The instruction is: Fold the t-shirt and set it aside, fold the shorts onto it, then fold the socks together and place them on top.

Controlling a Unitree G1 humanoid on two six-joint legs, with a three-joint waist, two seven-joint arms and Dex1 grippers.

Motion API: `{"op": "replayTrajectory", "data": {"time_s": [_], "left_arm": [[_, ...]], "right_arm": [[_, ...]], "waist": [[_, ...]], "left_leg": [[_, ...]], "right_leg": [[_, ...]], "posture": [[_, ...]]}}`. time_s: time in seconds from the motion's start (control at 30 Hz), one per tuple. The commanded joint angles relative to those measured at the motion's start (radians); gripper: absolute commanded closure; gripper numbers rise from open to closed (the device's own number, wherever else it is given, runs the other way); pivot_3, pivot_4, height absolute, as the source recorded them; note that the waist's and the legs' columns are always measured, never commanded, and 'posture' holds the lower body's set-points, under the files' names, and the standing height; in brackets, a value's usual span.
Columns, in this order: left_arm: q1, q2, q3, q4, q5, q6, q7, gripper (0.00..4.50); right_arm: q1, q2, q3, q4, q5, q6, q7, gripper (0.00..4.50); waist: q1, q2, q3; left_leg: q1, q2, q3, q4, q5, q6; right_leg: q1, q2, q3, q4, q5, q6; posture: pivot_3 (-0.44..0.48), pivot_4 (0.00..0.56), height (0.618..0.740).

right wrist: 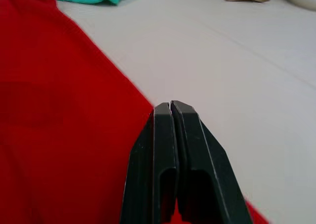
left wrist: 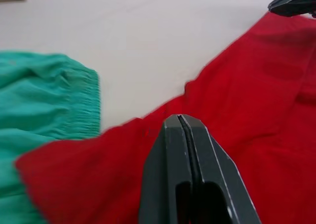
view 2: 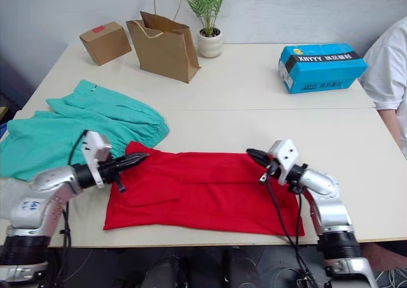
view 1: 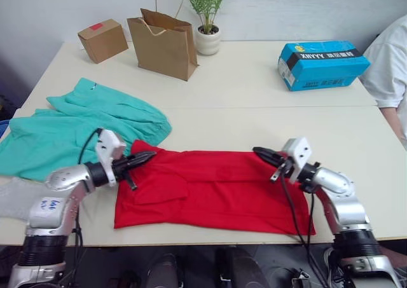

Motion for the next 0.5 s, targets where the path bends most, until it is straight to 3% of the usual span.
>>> {"op": "replayTrajectory", "data": {"time_s": [0.03,0.3,0.5], "left_arm": [[-0.021,-0.006,-0.046,0.024,0.070,0.037,0.060,4.50],[-0.148,-0.096,-0.031,0.212,0.131,-0.030,0.173,4.50],[-0.249,-0.113,-0.039,0.346,0.156,-0.081,0.160,4.50]], "right_arm": [[0.010,0.013,0.023,-0.030,-0.032,0.018,-0.027,4.45],[-0.004,-0.020,-0.005,0.028,-0.067,0.043,-0.065,4.45],[-0.015,-0.050,-0.031,0.067,-0.066,0.042,-0.067,4.45]], "waist": [[0.001,0.000,0.000],[0.003,0.000,0.000],[0.003,-0.001,0.000]], "left_leg": [[0.000,0.000,0.000,0.000,0.000,0.000],[0.001,0.000,0.000,0.001,0.000,0.000],[0.001,0.000,0.000,0.002,0.000,0.001]], "right_leg": [[0.000,0.000,0.000,0.000,0.000,0.000],[0.001,0.000,0.000,0.001,0.000,0.000],[0.001,0.000,0.000,0.001,0.000,0.000]], "posture": [[0.000,0.150,0.740],[0.000,0.150,0.740],[0.000,0.150,0.740]]}}
